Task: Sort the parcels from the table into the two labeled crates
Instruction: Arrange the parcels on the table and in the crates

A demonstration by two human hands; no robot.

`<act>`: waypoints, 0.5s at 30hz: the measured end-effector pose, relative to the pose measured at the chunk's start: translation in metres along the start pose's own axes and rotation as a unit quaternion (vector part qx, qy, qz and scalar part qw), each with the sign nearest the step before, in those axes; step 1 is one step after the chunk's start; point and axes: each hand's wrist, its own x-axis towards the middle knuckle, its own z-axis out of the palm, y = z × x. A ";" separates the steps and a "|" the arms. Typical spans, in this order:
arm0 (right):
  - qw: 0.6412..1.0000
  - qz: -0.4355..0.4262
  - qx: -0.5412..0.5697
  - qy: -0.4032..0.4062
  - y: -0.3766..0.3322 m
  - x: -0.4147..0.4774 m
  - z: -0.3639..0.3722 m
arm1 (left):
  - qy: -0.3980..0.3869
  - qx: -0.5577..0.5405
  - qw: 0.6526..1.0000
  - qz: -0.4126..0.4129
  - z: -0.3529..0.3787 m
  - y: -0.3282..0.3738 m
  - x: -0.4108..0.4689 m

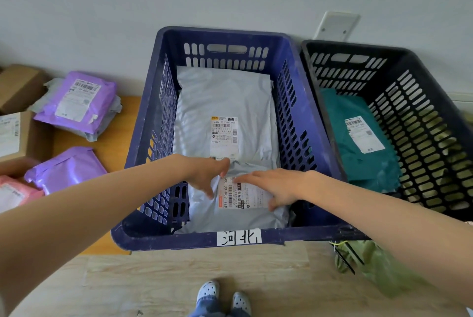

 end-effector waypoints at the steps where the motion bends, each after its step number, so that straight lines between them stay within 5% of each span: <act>1: 1.000 -0.003 -0.004 -0.004 0.000 0.000 0.000 | -0.003 -0.001 1.000 0.001 0.000 0.000 0.002; 6: 0.999 -0.003 -0.028 -0.028 0.002 0.006 -0.005 | -0.002 0.015 1.000 0.004 -0.006 0.004 0.002; 15: 0.981 0.008 -0.179 -0.069 0.002 -0.026 0.007 | 0.000 0.288 0.952 0.107 0.007 0.010 -0.043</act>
